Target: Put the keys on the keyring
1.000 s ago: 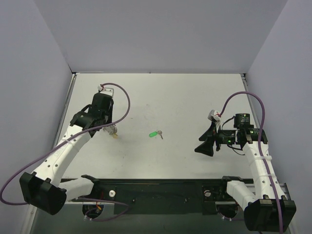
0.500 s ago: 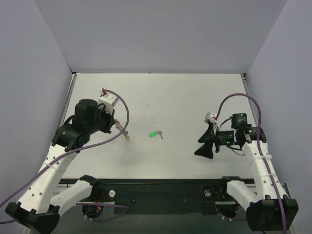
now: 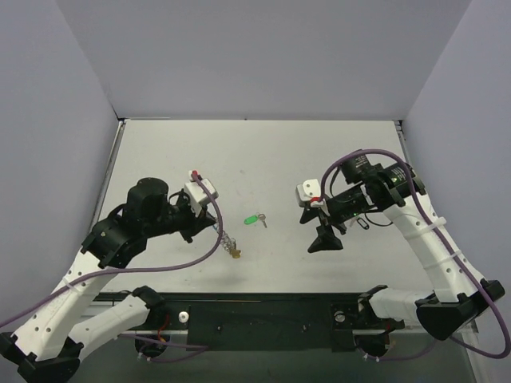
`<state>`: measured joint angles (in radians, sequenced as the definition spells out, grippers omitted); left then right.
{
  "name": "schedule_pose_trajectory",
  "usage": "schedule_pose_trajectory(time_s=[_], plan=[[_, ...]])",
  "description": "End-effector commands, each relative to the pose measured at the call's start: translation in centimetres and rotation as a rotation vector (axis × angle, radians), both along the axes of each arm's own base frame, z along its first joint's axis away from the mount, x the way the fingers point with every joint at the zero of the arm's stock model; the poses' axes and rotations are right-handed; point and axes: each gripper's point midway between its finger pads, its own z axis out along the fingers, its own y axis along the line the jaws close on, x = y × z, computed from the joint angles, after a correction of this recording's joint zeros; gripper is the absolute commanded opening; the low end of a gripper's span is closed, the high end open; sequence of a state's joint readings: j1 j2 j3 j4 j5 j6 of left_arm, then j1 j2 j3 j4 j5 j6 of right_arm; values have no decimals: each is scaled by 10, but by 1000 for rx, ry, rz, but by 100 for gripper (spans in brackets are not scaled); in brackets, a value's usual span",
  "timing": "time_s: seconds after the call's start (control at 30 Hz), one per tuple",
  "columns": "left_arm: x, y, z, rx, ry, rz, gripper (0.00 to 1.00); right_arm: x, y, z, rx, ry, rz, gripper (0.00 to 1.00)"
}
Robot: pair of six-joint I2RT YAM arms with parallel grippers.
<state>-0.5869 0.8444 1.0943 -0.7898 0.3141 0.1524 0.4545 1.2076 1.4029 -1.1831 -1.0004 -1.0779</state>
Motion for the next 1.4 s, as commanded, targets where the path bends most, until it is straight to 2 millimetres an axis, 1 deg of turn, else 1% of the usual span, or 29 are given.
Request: schedule_pose_trajectory(time_s=[0.0, 0.03, 0.07, 0.1, 0.13, 0.17, 0.2, 0.23, 0.27, 0.3, 0.33, 0.37, 0.4, 0.43, 0.47, 0.5, 0.6, 0.67, 0.73, 0.77, 0.83, 0.93, 1.0, 1.17, 1.27, 1.3, 1.37], plan=[[-27, -36, 32, -102, -109, -196, 0, -26, 9, 11, -46, 37, 119, 71], [-28, -41, 31, -103, -102, -208, 0, -25, 14, 18, -37, 24, 134, 71], [-36, -48, 31, -108, -102, -244, 0, -30, 19, 23, -35, 25, 150, 71], [-37, -54, 31, -110, -101, -261, 0, -27, 24, 28, -28, 10, 152, 70], [-42, -60, 30, -107, -101, -284, 0, -31, 28, 31, -34, 20, 150, 70], [-42, -64, 29, -106, -113, -288, 0, -26, 33, 34, -25, -1, 138, 70], [-48, -71, 28, -103, -112, -316, 0, -28, 37, 36, -25, 12, 130, 69], [-48, -75, 26, -100, -118, -320, 0, -24, 42, 38, -11, -2, 120, 69], [-54, -80, 27, -102, -120, -344, 0, -25, 48, 41, 2, 2, 113, 67], [-54, -84, 24, -98, -120, -349, 0, -25, 50, 41, 10, 4, 112, 65], [-59, -89, 24, -102, -121, -369, 0, -27, 55, 42, 19, 16, 105, 59], [-57, -92, 23, -97, -123, -364, 0, -29, 57, 40, 22, 30, 108, 54], [-61, -95, 24, -102, -123, -374, 0, -33, 60, 37, 25, 47, 116, 41], [-61, -98, 25, -103, -126, -375, 0, -37, 63, 36, 34, 58, 128, 35], [-64, -100, 25, -106, -122, -381, 0, -38, 64, 32, 32, 70, 129, 21], [-64, -103, 25, -108, -123, -387, 0, -42, 66, 29, 37, 83, 141, 18], [-69, -109, 31, -143, -126, -396, 0, -42, 71, 15, 35, 104, 125, 17], [-71, -113, 33, -157, -124, -399, 0, -43, 75, 11, 37, 111, 122, 16], [-73, -116, 32, -165, -118, -404, 0, -41, 80, 8, 36, 108, 113, 15], [-74, -117, 31, -162, -116, -407, 0, -42, 81, 9, 36, 111, 111, 15], [-76, -120, 30, -164, -109, -410, 0, -38, 88, 10, 42, 103, 96, 15], [-76, -122, 32, -176, -112, -408, 0, -33, 94, 9, 41, 113, 69, 15], [-76, -122, 33, -184, -113, -402, 0, -33, 97, 9, 44, 127, 62, 15], [-75, -119, 33, -186, -113, -389, 0, -46, 92, 6, 57, 165, 93, 16], [-75, -117, 33, -187, -115, -379, 0, -58, 88, 8, 77, 171, 160, 17], [-75, -117, 33, -188, -115, -377, 0, -60, 87, 8, 73, 180, 163, 16], [-75, -117, 34, -194, -116, -376, 0, -57, 87, 3, 57, 178, 152, 16]])
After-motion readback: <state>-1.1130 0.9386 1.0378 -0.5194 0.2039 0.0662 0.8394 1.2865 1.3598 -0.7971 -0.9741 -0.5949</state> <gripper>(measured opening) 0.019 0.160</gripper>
